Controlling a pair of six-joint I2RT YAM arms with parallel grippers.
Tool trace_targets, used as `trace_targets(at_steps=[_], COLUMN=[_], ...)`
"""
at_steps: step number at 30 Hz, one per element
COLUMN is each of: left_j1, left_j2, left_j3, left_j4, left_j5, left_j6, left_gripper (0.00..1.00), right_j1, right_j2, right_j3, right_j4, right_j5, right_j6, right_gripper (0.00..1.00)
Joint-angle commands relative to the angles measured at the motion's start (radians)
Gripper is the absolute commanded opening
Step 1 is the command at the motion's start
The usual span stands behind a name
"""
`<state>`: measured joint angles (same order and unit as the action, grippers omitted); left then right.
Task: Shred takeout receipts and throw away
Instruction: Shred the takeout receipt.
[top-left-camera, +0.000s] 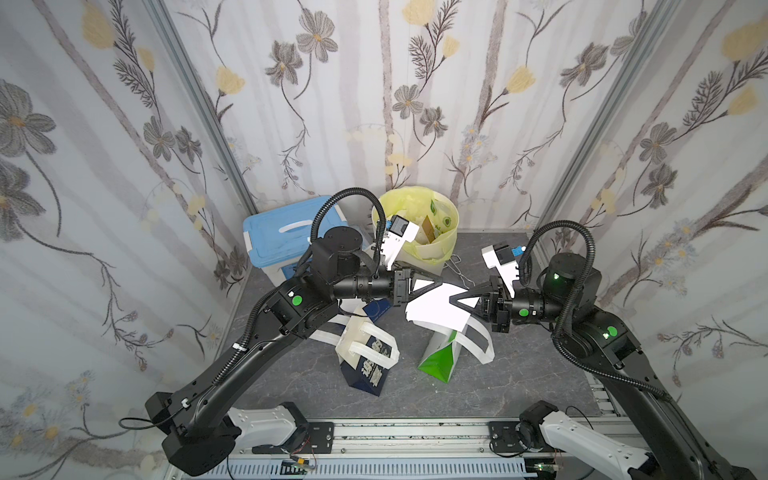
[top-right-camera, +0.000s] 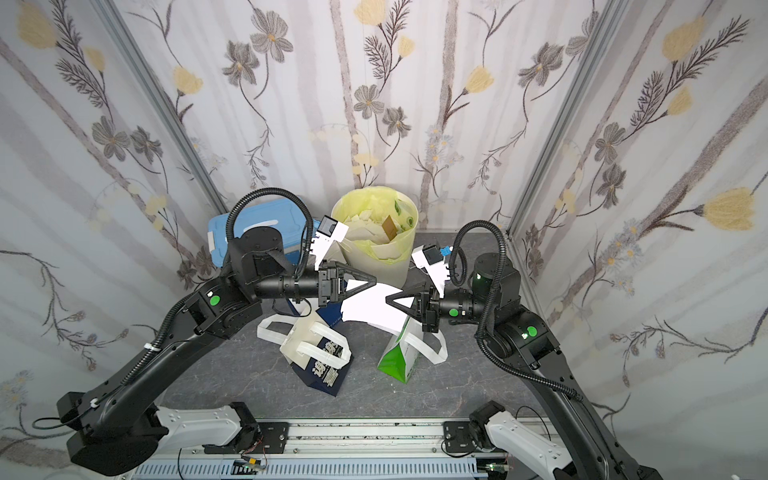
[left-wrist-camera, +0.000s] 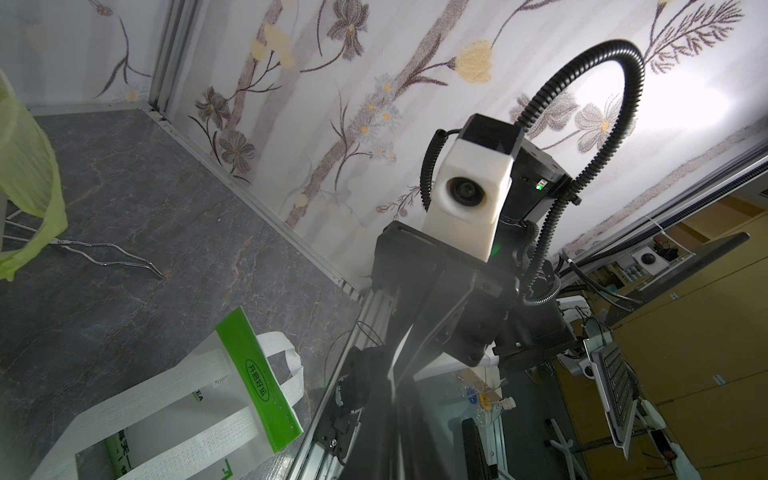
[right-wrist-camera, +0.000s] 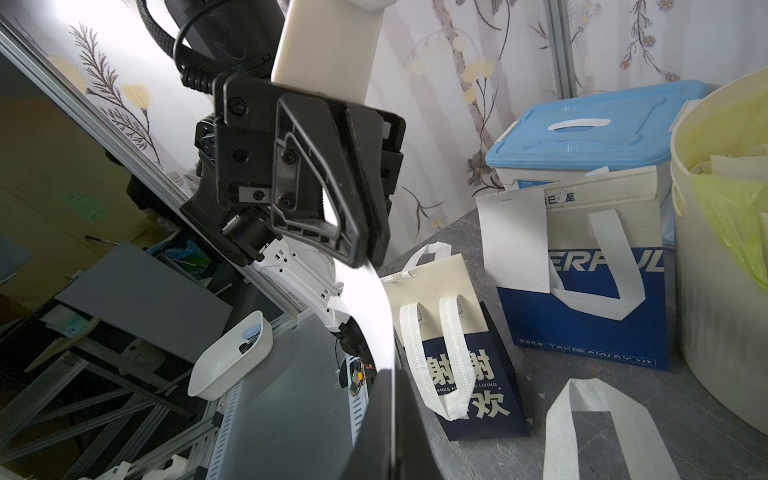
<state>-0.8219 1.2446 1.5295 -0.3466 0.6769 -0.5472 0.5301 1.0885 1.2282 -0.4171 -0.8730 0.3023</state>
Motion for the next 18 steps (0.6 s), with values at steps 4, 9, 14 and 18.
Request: trace_targets(at_steps=[4, 9, 14, 18], left_j1=[0.0, 0.0, -0.006, -0.004], left_j2=[0.011, 0.037, 0.075, 0.1], left_j3=[0.029, 0.049, 0.049, 0.06], left_j4=[-0.027, -0.134, -0.208, -0.219], left_j5=[-0.107, -0.344, -0.448, -0.464], left_j6=[-0.015, -0.15, -0.272, -0.271], left_gripper=[0.0, 0.0, 0.0, 0.0], right_j1=[0.005, 0.09, 0.234, 0.322], right_j2=[0.014, -0.003, -0.067, -0.087], right_j3=[0.039, 0.08, 0.06, 0.059], right_j4=[-0.02, -0.078, 0.012, 0.052], right_j5=[0.083, 0.429, 0.665, 0.733], right_j6=[-0.036, -0.236, -0.497, -0.607], right_gripper=[0.0, 0.0, 0.0, 0.0])
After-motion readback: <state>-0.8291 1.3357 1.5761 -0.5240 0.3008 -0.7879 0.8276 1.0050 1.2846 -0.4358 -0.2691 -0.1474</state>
